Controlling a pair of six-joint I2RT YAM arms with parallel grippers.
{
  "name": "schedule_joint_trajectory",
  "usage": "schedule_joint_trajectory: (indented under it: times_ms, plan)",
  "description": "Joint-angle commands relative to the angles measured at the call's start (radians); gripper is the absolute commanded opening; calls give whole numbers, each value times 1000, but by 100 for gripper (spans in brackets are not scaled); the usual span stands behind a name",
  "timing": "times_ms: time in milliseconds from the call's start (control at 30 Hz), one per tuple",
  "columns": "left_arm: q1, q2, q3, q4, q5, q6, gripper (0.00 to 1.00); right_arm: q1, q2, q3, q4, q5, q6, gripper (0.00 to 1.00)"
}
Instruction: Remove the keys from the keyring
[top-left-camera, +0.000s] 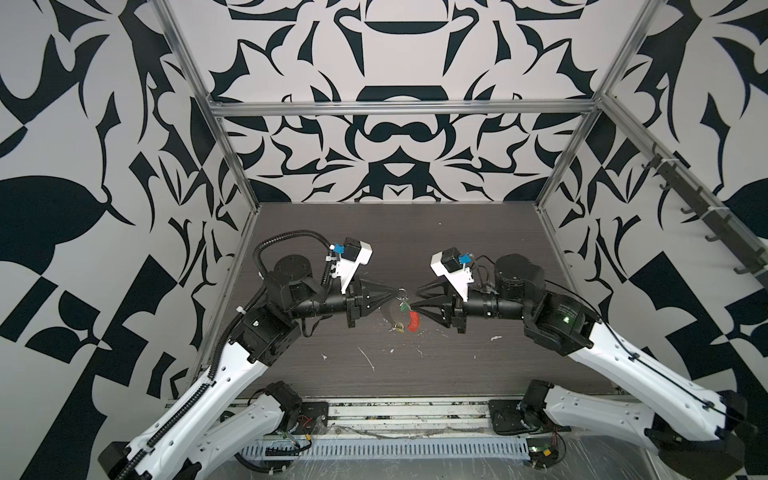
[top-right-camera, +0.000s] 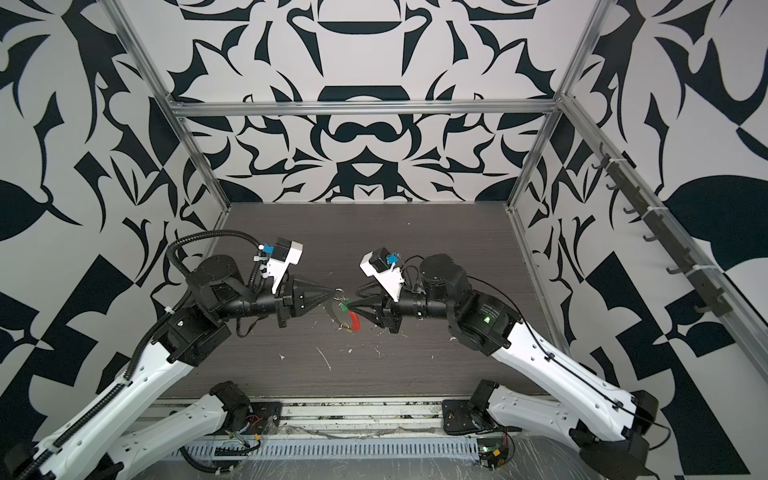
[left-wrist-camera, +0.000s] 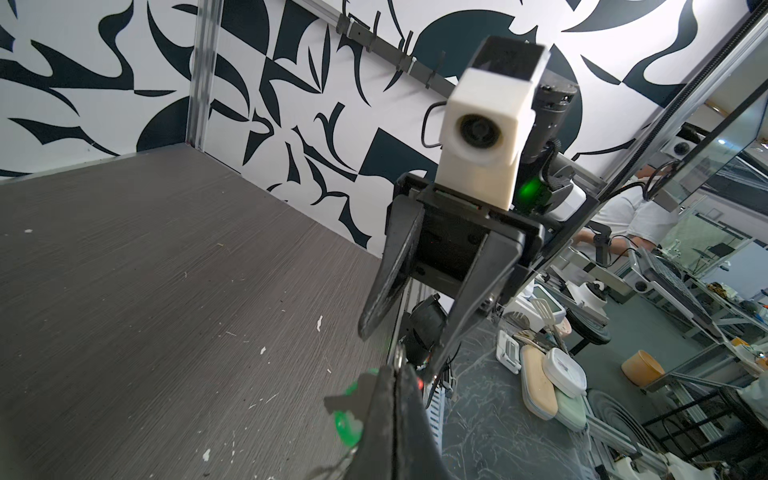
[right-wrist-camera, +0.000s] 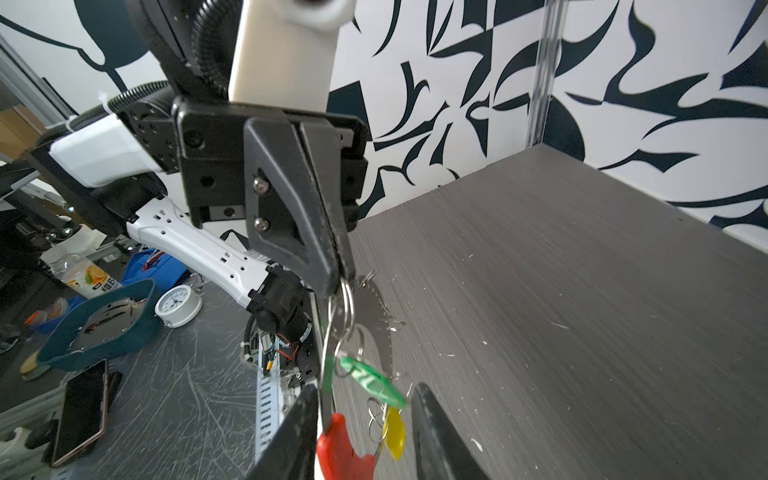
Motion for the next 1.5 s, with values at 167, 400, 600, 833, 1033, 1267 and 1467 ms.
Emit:
schedule_joint_trajectory:
  times_ms: [167, 400, 600, 833, 1033, 1267, 1467]
  plan:
    - [3, -19, -17, 68, -11, -21, 0, 11, -45, -39, 142, 117, 9, 39]
    - [4, -34, -23, 74, -53, -24, 0, 19, -56, -65, 119, 98, 11, 44]
    - [4, -32, -24, 81, -62, -34, 0, 81, -23, -38, 123, 124, -10, 46]
    - [4, -31, -27, 88, -56, -45, 0, 119, 14, 1, 115, 234, -56, 46]
    - [4, -31, -27, 86, -56, -47, 0, 133, 41, 31, 102, 256, -79, 42]
    - [4, -33, -27, 87, -56, -47, 0, 135, 60, 46, 90, 254, -86, 35]
    - [4, -43, -33, 87, -80, -47, 0, 138, 71, 58, 81, 235, -88, 17]
